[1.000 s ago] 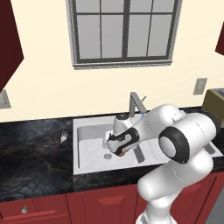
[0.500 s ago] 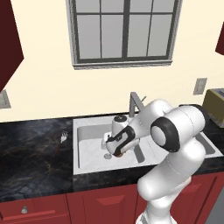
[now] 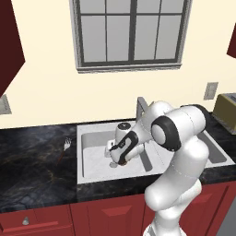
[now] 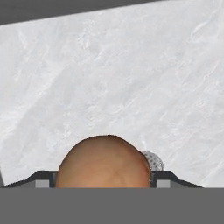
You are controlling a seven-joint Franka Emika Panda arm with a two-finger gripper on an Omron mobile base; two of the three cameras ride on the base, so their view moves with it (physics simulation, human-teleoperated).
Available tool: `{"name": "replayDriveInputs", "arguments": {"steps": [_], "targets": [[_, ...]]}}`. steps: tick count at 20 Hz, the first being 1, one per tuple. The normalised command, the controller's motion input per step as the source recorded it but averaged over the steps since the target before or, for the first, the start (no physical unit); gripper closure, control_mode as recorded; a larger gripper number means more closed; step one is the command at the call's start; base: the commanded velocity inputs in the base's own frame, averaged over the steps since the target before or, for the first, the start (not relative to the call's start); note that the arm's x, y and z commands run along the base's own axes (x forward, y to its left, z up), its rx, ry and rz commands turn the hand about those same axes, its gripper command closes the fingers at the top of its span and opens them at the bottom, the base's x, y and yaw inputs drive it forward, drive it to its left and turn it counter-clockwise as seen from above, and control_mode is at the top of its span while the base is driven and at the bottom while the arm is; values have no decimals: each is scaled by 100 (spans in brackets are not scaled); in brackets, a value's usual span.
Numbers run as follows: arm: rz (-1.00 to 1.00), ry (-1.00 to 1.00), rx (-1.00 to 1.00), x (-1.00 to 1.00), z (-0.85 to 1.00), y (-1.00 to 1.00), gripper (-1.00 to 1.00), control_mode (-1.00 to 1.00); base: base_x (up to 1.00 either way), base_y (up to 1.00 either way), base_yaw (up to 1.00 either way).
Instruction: Turn on the sink faucet. Then move the onion from the counter to the sink. Turn off the sink. Move the vegetable from the sink to the pot next to the stove. Finally move the pot to the front left burner.
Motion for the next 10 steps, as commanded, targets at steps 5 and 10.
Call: {"name": "replayDriveInputs", "arguments": {"steps": [5,10], "targets": [[0,0,0,12,-17,11,100,-100,0,0,0],[0,-1,0,11,-22,9,100,-100,0,0,0]]}}
